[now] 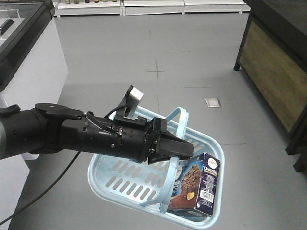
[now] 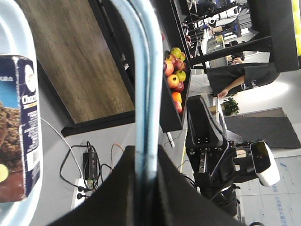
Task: Left arm holds basket, right arm returns cookies
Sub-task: 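Drive forward toward the drink shelves holding the basket in the left gripper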
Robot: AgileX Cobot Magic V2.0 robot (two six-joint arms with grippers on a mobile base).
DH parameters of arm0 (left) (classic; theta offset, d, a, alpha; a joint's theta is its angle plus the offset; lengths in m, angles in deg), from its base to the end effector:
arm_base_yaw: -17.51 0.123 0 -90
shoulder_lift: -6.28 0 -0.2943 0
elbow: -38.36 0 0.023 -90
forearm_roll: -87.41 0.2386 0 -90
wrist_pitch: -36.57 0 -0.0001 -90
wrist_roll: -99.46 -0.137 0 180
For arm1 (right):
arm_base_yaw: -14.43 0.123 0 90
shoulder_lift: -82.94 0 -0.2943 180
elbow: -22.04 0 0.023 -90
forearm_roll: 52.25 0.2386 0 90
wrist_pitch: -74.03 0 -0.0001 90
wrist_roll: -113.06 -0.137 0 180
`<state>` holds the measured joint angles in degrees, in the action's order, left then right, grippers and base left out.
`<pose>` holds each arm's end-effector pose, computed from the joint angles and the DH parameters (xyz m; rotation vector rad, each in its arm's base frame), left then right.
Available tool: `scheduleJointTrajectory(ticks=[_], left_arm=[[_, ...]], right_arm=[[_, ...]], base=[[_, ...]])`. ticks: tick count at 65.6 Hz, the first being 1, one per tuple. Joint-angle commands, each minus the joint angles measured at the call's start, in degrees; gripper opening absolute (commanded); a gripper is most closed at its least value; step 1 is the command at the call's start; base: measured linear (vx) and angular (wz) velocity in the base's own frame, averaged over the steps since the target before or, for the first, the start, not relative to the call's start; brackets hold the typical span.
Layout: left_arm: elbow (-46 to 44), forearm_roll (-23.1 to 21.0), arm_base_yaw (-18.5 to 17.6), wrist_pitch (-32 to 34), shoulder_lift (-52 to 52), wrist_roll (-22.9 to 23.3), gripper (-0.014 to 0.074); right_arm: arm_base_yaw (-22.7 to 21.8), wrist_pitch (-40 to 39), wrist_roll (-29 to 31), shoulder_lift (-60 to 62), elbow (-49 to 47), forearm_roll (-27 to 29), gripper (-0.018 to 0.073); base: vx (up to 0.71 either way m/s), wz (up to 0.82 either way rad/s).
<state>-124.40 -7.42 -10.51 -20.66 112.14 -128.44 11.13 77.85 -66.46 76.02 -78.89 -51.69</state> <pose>0.2640 -0.2706 0.2627 0.2966 2.2987 -1.7953 0.0811 -0.0046 0.1984 0.0457 1.5670 -0.0437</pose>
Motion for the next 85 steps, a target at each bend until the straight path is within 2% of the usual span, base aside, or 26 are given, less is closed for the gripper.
scheduleJointTrajectory(ticks=[1, 85], left_arm=[[-1.47, -6.74, 0.04, -3.49, -3.30, -0.29, -0.0003], [-1.47, -6.74, 0.09, -3.29, -3.30, -0.29, -0.0003]], right_arm=[[-0.06, -4.32, 0.06, 0.73, 1.04, -0.56, -0.0006], [-0.06, -4.32, 0.06, 0.73, 1.04, -0.56, -0.0006]], base=[[0.39, 0.01], [0.44, 0.06]])
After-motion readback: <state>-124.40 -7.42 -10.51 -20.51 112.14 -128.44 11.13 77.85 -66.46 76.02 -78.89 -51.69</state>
